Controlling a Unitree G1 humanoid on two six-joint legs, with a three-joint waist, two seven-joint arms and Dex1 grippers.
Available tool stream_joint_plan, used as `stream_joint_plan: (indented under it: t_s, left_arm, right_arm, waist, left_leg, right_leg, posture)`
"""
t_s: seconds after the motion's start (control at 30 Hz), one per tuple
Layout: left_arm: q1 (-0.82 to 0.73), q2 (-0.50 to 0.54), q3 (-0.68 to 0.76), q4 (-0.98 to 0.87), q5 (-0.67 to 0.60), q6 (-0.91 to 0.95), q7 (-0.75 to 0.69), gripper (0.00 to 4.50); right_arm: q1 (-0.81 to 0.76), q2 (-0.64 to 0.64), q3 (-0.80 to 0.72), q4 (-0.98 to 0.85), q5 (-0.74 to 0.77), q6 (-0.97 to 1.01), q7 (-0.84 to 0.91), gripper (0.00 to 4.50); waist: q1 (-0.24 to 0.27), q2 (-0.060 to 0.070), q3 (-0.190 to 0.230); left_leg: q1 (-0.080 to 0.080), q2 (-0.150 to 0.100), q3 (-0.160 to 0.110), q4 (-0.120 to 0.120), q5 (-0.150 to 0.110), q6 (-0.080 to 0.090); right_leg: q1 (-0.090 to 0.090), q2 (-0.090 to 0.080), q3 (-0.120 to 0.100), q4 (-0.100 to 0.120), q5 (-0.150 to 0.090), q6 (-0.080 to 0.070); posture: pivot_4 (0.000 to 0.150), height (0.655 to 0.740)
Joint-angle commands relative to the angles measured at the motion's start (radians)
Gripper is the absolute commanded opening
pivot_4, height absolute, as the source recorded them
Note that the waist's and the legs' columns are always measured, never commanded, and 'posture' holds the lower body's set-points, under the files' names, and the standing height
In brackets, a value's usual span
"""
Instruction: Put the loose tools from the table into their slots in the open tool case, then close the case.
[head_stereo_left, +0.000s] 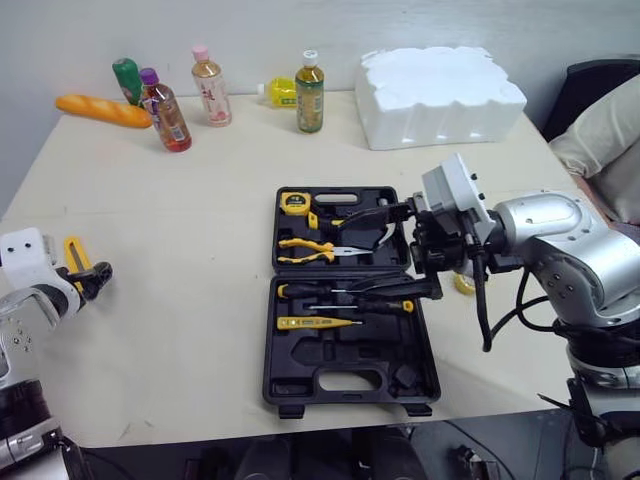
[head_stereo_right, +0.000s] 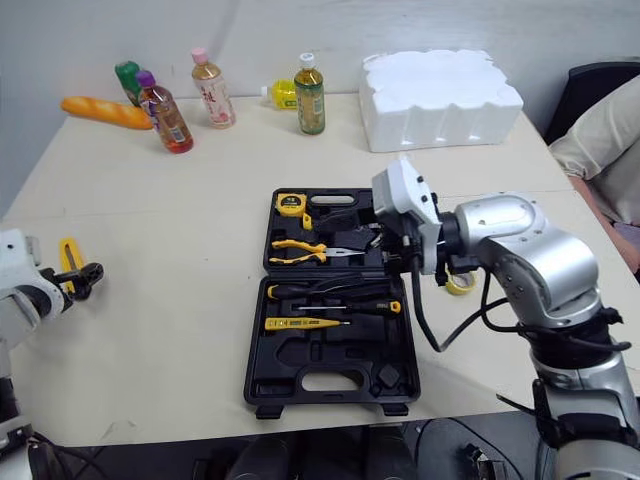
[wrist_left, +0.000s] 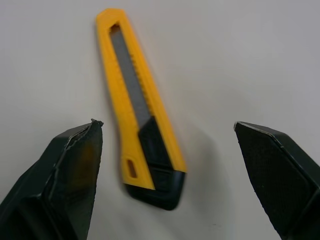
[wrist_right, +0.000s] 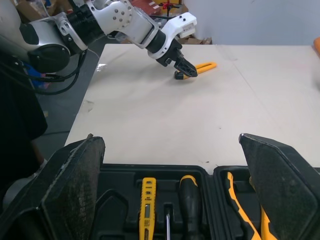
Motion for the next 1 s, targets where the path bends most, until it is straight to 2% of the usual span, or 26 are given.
stream_joint_plan:
  t_s: [0.03, 0.23, 0.33, 0.4, 0.5, 0.6, 0.67, 0.83, 1.0]
  left_arm:
    - [-0.064, 0.032, -0.028, 0.105, 0.038, -0.017, -0.015, 4.43]
    - [-0.074, 0.02, -0.022, 0.186, 0.074, -0.001, 0.008, 4.43]
    - [-0.086, -0.013, 0.008, 0.211, 0.065, 0.007, 0.02, 3.71]
    - [-0.091, -0.02, 0.012, 0.218, 0.07, 0.004, 0.022, 2.72]
    - [-0.077, 0.026, -0.038, 0.157, 0.082, -0.043, -0.038, 1.54]
    - [-0.04, 0.084, -0.09, 0.078, 0.092, -0.125, -0.124, 1.5]
    - [-0.011, 0.159, -0.16, -0.017, 0.083, -0.208, -0.265, 1.5]
    - [0.009, 0.295, -0.328, -0.272, -0.067, -0.283, -0.699, 1.5]
    - [-0.08, 0.316, -0.535, -0.452, -0.184, -0.276, -0.958, 1.5]
  right_arm:
    - [-0.062, 0.052, 0.0, -0.002, 0.036, 0.018, -0.007, 4.5]
    - [-0.073, 0.089, 0.003, -0.004, 0.023, 0.028, -0.026, 4.5]
    - [-0.066, 0.093, -0.002, -0.01, 0.027, 0.032, -0.036, 4.5]
    - [-0.065, 0.093, -0.003, -0.01, 0.027, 0.032, -0.038, 4.5]
    - [-0.069, 0.066, -0.023, 0.004, 0.033, 0.043, -0.026, 4.5]
    - [-0.057, 0.051, -0.048, -0.009, 0.052, 0.066, -0.036, 4.5]
    - [-0.024, 0.015, -0.065, -0.043, 0.06, 0.084, -0.033, 4.5]
    - [0.101, -0.102, -0.136, -0.15, 0.107, 0.145, -0.048, 4.5]
    - [0.295, -0.199, -0.217, -0.285, 0.114, 0.163, -0.094, 4.5]
  waist:
    - [0.0, 0.0, 0.0]
    - [-0.011, 0.0, 0.0]
    - [-0.018, 0.0, 0.0]
    - [-0.022, 0.0, 0.0]
    - [-0.025, 0.0, 0.0]
    - [-0.026, -0.001, 0.0]
    - [-0.024, -0.002, 0.001]
    - [-0.001, -0.001, 0.001]
    - [0.002, 0.001, 0.002]
  left_leg:
    - [0.0, 0.0, 0.0, 0.0, 0.0, 0.0]
    - [0.0, 0.0, 0.001, 0.004, 0.0, 0.0]
    - [0.0, 0.0, 0.001, 0.005, 0.001, -0.001]
    - [0.001, 0.0, 0.001, 0.005, 0.001, -0.002]
    - [0.001, 0.001, 0.002, 0.005, 0.002, -0.002]
    - [0.001, 0.001, 0.002, 0.004, 0.002, -0.002]
    - [0.0, 0.001, 0.002, 0.003, 0.002, -0.002]
    - [-0.003, 0.0, -0.001, 0.003, 0.001, 0.0]
    - [-0.003, 0.0, 0.001, 0.001, 0.0, 0.002]
  right_leg:
    - [0.0, 0.0, -0.001, 0.0, 0.0, 0.0]
    - [0.001, -0.001, 0.0, 0.002, 0.0, 0.0]
    - [0.001, 0.0, 0.0, 0.003, 0.0, 0.0]
    - [0.001, 0.0, 0.0, 0.004, 0.0, 0.0]
    - [0.001, 0.0, 0.0, 0.005, 0.0, 0.0]
    - [0.0, 0.0, 0.001, 0.005, 0.0, 0.0]
    - [0.0, 0.0, 0.001, 0.004, 0.0, 0.0]
    - [0.001, -0.003, 0.0, -0.002, 0.0, -0.001]
    - [0.002, -0.003, 0.0, -0.008, 0.0, 0.0]
  posture:
    - [0.15, 0.74]
    - [0.15, 0.74]
    - [0.15, 0.74]
    - [0.15, 0.74]
    - [0.15, 0.74]
    - [0.15, 0.74]
    - [0.15, 0.74]
    - [0.15, 0.74]
    - [0.15, 0.74]
